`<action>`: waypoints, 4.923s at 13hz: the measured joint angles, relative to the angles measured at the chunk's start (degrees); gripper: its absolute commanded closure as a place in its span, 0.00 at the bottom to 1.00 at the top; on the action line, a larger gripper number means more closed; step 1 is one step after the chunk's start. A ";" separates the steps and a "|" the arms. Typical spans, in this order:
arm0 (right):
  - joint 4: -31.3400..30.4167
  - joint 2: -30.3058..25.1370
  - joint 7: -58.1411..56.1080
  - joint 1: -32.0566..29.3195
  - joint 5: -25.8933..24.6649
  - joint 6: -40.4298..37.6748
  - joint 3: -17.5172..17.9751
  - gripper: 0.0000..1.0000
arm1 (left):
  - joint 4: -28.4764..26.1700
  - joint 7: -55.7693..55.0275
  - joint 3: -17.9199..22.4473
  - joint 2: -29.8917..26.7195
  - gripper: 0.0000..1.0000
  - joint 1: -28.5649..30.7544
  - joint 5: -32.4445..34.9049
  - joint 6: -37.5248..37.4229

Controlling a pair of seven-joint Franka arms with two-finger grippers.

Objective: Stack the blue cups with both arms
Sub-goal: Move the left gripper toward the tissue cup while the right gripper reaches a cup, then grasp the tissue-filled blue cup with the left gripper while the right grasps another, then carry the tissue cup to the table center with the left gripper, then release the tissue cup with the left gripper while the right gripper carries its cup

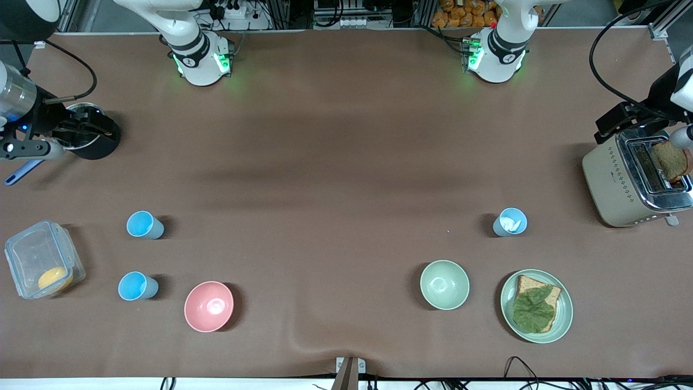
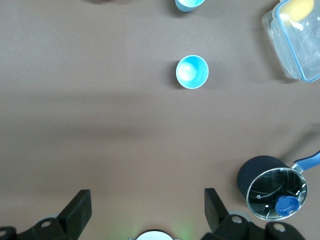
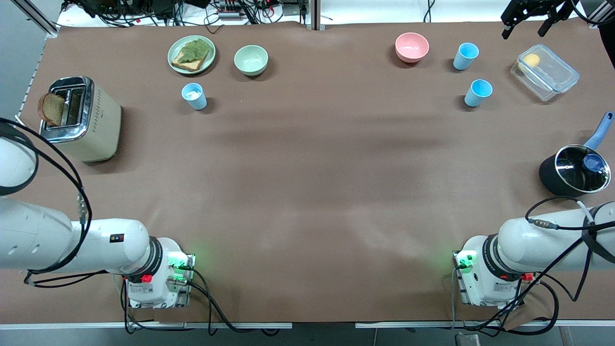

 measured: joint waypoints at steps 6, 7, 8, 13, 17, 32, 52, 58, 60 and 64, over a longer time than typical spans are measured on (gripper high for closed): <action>2.23 0.99 -0.01 0.13 0.00 -0.77 -0.50 0.00 | -1.25 0.47 0.07 1.74 0.00 0.82 -0.02 0.56; 2.31 1.49 -0.01 0.13 0.00 -0.81 -0.59 0.00 | -1.97 0.61 0.12 3.15 0.00 1.14 -0.02 1.80; 2.37 2.13 -0.01 0.13 0.00 -0.87 -0.74 0.00 | -2.95 0.79 0.10 4.70 0.00 1.19 -0.02 4.06; 2.46 9.23 -0.05 0.13 -0.02 -0.25 -5.52 0.00 | -18.41 0.83 -0.66 9.01 0.00 0.78 -0.02 28.29; 2.31 17.62 -0.09 -1.14 -0.03 6.85 -7.80 0.00 | -24.81 0.83 -0.63 16.55 0.00 1.06 -0.02 43.12; 2.21 37.47 0.05 -5.22 4.51 29.97 -8.11 0.00 | -25.11 -0.58 -3.05 26.04 1.00 1.09 -0.06 48.58; -0.15 39.85 -2.07 -5.14 7.37 31.71 -7.82 0.99 | -4.56 -73.07 -20.60 41.68 1.00 -25.86 3.83 46.45; 1.00 38.33 1.72 -3.70 15.53 26.04 -5.15 1.00 | -3.21 -76.81 -16.44 43.29 0.00 -32.03 3.97 47.87; 1.33 36.31 7.79 -1.39 16.40 23.71 -4.66 1.00 | -2.12 -76.88 -16.05 43.04 0.00 -31.78 4.23 47.91; 1.55 30.84 18.98 4.79 20.29 20.97 -1.37 1.00 | -0.24 -77.10 -15.67 34.67 0.00 -29.24 4.40 36.53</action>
